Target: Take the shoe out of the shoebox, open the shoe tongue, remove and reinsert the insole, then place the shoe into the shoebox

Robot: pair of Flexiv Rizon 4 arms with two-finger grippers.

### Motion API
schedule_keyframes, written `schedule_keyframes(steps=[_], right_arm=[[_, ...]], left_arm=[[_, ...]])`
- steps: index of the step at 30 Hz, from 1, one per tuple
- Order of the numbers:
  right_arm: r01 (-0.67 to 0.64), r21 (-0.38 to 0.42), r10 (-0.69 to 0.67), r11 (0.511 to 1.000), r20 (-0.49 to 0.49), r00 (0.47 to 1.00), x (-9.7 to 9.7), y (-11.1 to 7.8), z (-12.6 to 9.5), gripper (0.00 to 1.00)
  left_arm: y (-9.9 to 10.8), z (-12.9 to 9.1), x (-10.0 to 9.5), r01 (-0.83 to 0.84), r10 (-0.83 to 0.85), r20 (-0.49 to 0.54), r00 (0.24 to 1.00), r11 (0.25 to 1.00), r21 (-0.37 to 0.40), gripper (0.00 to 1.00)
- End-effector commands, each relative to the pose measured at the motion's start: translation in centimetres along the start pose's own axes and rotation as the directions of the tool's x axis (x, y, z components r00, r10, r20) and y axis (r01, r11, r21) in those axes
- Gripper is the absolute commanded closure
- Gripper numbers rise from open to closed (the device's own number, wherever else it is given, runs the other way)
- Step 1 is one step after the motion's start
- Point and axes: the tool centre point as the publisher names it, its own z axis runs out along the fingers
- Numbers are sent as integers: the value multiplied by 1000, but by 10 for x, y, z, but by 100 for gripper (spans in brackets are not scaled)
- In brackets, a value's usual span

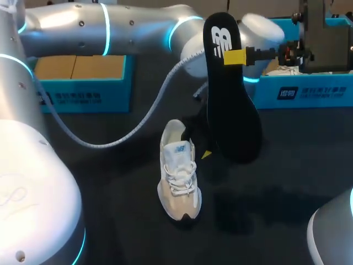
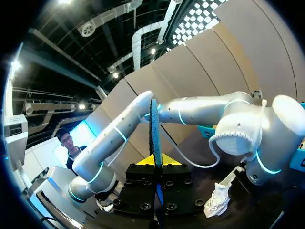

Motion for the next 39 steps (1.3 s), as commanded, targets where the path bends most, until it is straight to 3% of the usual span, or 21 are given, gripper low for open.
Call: schedule_keyframes(steps=[1, 17, 32, 39], right_arm=[[-2, 4, 2, 1000, 1, 1000, -1, 3, 4, 100], [-2, 4, 2, 1000, 1, 1000, -1, 3, 4, 100], [-2, 4, 2, 1000, 1, 1000, -1, 3, 4, 100], [-38, -66, 39, 997, 22, 999, -7, 7, -13, 100]], left_arm=[[1, -19, 16, 5, -6, 70, 998, 1000, 6, 0], [10, -73, 41, 33, -45, 343, 938, 999, 39, 0], [18, -117, 60, 6, 3, 480, 877, 1000, -18, 0], [24, -127, 62, 9, 6, 506, 862, 1000, -27, 0]])
